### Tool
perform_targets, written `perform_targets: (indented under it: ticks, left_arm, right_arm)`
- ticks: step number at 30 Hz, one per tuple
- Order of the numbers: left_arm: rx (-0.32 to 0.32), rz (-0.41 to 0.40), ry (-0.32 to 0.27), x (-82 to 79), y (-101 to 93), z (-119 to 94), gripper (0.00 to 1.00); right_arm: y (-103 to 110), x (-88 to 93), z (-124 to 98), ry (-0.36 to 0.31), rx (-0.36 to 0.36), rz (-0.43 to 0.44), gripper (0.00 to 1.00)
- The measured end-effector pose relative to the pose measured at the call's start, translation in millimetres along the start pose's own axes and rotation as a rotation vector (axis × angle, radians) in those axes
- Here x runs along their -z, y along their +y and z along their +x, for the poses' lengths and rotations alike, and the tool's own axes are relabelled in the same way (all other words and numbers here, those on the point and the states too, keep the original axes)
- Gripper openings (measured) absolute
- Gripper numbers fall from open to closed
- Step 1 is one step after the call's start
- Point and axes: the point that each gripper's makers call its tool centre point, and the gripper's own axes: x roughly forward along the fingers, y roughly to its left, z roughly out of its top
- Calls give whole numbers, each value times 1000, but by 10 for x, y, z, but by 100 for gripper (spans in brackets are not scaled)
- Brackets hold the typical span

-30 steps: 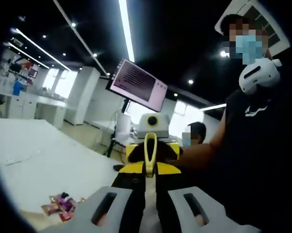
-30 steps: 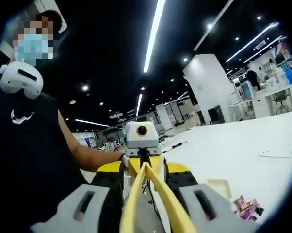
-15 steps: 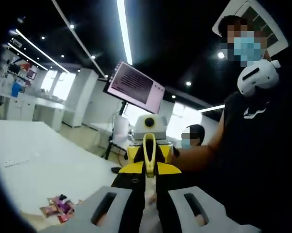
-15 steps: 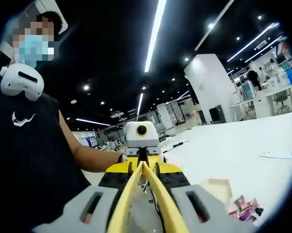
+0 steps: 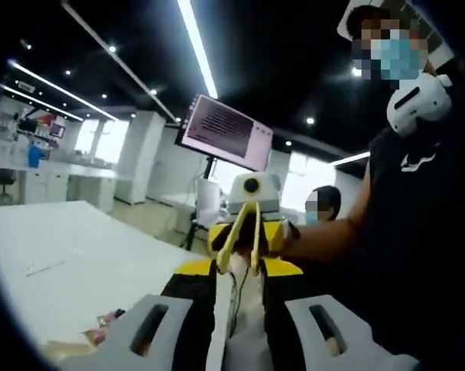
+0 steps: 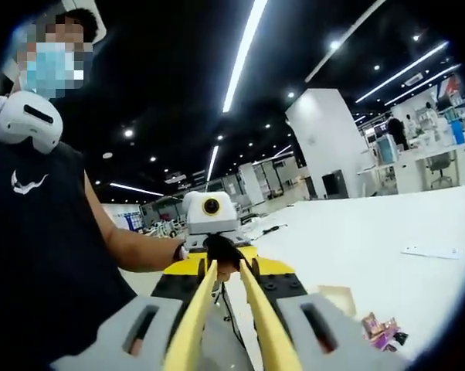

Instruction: Place the target food into the container with the food tongs after gripping and lifting it, then release it inside without dropping or visibly crushing the food.

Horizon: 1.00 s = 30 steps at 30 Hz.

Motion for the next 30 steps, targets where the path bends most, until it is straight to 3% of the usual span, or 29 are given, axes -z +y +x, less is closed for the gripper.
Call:
perform_targets:
  ticks: [3,5,7,10,14,18,24,28,30]
  left_arm:
    - [-77,13,3,5,132,-79,43]
    - [-124,33,10,21,209,-136,54]
    - [-149,29,9,29,246,-187,59]
    - [-216,78,54,115,343,-283,69]
    - [-303,110,71,157,470,-415,85]
    - [-431,146,113,278,679,-626,91]
    - [-510,150,156,585,754,-879,100]
    - [-568,156,189,800,818,-1075,100]
    - [-579,154,197,862,830,-1127,100]
  right_arm:
    - [-28,-6,-31,5,13,-6,25]
    - [-48,32,-51,42,22,21,25]
    - [-105,8,-56,35,57,-36,26]
    - [-96,31,-53,53,59,-29,26]
    - [-128,26,-50,68,80,-70,26]
    - [-199,6,-64,73,113,-99,26]
    - [-347,54,-142,126,172,-157,26]
    - [-552,110,-242,165,262,-204,27]
    - [-572,138,-271,169,267,-198,26]
